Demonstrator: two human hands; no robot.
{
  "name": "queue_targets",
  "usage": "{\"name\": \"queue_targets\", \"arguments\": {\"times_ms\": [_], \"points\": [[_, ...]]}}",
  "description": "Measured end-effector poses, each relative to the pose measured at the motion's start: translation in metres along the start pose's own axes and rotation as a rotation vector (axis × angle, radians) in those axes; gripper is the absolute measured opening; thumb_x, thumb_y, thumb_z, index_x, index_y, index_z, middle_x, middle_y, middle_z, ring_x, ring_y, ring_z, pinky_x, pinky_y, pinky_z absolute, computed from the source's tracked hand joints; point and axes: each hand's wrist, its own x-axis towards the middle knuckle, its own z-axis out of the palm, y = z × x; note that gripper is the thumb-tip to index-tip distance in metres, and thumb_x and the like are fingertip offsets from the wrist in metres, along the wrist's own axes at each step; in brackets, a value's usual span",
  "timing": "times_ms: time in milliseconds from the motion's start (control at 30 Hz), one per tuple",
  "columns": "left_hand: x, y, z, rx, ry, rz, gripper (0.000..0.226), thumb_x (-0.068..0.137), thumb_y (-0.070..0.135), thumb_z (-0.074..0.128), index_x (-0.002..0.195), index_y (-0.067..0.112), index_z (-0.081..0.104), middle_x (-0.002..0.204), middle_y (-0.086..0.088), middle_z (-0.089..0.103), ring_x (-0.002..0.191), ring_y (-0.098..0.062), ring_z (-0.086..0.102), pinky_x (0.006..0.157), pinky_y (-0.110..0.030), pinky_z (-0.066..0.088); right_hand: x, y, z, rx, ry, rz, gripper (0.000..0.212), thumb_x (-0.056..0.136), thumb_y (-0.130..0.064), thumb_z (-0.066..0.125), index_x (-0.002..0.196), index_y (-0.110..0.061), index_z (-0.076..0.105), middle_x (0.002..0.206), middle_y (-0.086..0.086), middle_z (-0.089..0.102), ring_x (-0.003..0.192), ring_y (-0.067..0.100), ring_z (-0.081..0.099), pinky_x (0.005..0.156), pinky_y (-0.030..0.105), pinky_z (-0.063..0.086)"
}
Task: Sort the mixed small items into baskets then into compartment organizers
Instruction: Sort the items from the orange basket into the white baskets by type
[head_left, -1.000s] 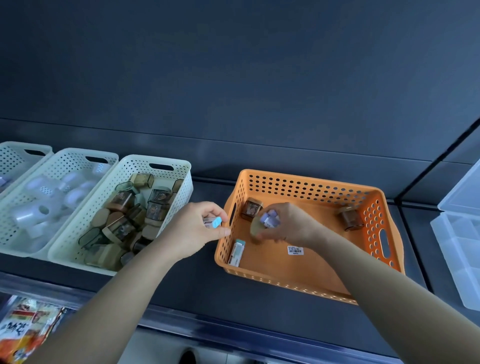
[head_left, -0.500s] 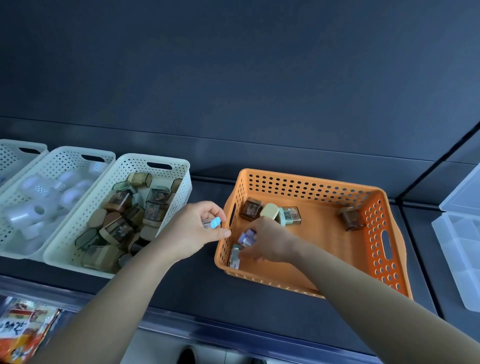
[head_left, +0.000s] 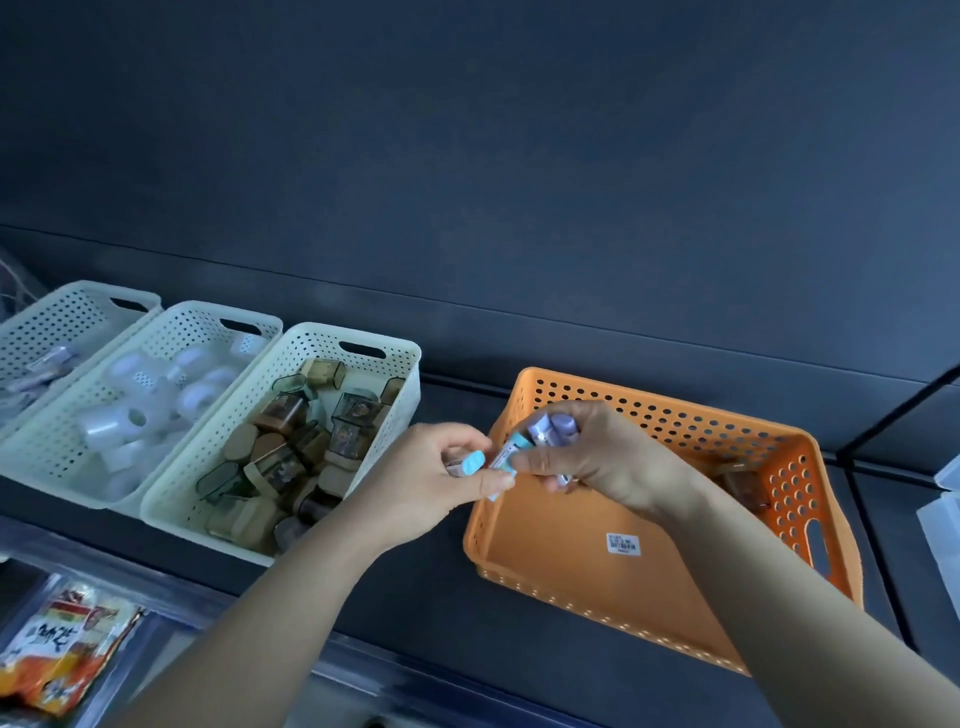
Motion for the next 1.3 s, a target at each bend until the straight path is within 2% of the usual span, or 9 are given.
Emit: {"name": "queue_targets", "arguments": {"times_ms": [167,267,400,700,833,933,1100,1200,1300], "points": [[-0.012,-0.013,-0.041,-0.077,0.110,-0.054,0.015,0.087,0.033,0.063,0.087,0.018,0.063,0.079,-0.001,0.068,0.058,-0.007,0.046,0.063,-0.026,0.040,0.025,-0.028,0.026,0.063,0.071,-0.039,0.019,0.086,-0.017,0.069,0.101,-0.007,0.065,0.062,0.002,0.059,0.054,0.010,0.055,0.052,0.019,0.047],[-0.023,-0.035,-0.079,-0.221,0.211,-0.169,0.030,0.068,0.038,0.058,0.089,0.017,0.062,0.082,-0.015,0.065,0.059,-0.015,0.043,0.064,-0.036,0.039,0.051,-0.037,0.054,0.054,0.052,-0.004,0.012,0.092,-0.012,0.058,0.103,-0.008,0.060,0.075,0.005,0.059,0.055,0.006,0.057,0.054,0.021,0.045],[-0.036,-0.075,-0.143,-0.244,0.317,-0.224,0.026,0.065,0.041,0.054,0.085,0.027,0.062,0.081,-0.001,0.069,0.058,-0.011,0.047,0.067,-0.033,0.036,0.099,-0.053,0.114,-0.028,-0.057,-0.057,0.014,0.095,-0.007,0.043,0.096,-0.013,0.055,0.077,0.002,0.057,0.070,0.013,0.060,0.058,0.022,0.041],[-0.056,-0.213,-0.354,0.171,0.599,-0.282,0.017,0.085,0.030,0.066,0.092,0.016,0.061,0.087,-0.003,0.064,0.080,-0.022,0.060,0.066,-0.033,0.042,0.216,-0.120,0.278,-0.134,0.031,-0.155,0.016,0.086,-0.029,0.061,0.088,-0.014,0.062,0.077,0.012,0.058,0.064,0.014,0.047,0.057,0.027,0.040],[-0.041,-0.279,-0.420,0.357,0.499,-0.366,0.027,0.082,0.033,0.070,0.099,0.014,0.064,0.102,-0.002,0.066,0.092,-0.024,0.062,0.069,-0.033,0.045,0.264,-0.140,0.332,-0.109,0.125,-0.143,0.020,0.087,-0.019,0.063,0.068,-0.021,0.056,0.060,-0.006,0.041,0.050,0.008,0.032,0.047,0.019,0.029],[-0.027,-0.312,-0.442,0.413,0.336,-0.399,0.047,0.079,0.034,0.075,0.119,0.014,0.064,0.120,-0.006,0.063,0.105,-0.023,0.060,0.075,-0.027,0.041,0.295,-0.150,0.363,-0.174,0.127,-0.187,0.013,0.088,-0.015,0.062,0.081,-0.025,0.062,0.068,-0.002,0.057,0.048,0.004,0.040,0.044,0.017,0.034],[-0.017,-0.327,-0.448,0.521,-0.075,-0.374,0.021,0.082,0.044,0.070,0.074,0.027,0.059,0.082,0.001,0.057,0.073,-0.014,0.054,0.060,-0.028,0.037,0.337,-0.160,0.392,-0.391,0.085,-0.250,0.005,0.088,-0.013,0.060,0.090,-0.018,0.061,0.097,-0.010,0.067,0.078,0.002,0.059,0.064,0.012,0.043],[-0.016,-0.332,-0.459,0.509,0.081,-0.299,0.030,0.087,0.040,0.064,0.064,0.028,0.049,0.070,0.006,0.050,0.063,-0.010,0.048,0.055,-0.029,0.032,0.362,-0.164,0.404,-0.527,0.029,-0.236,0.013,0.087,-0.014,0.061,0.077,-0.020,0.057,0.104,-0.003,0.069,0.099,0.015,0.062,0.088,0.030,0.048],[-0.017,-0.340,-0.465,0.645,0.250,-0.244,0.023,0.090,0.036,0.059,0.079,0.016,0.056,0.078,0.001,0.051,0.069,-0.016,0.053,0.057,-0.031,0.038,0.384,-0.161,0.416,-0.662,-0.032,-0.209,0.015,0.089,-0.020,0.058,0.077,-0.027,0.054,0.106,-0.006,0.069,0.099,0.017,0.063,0.088,0.034,0.050]]}}
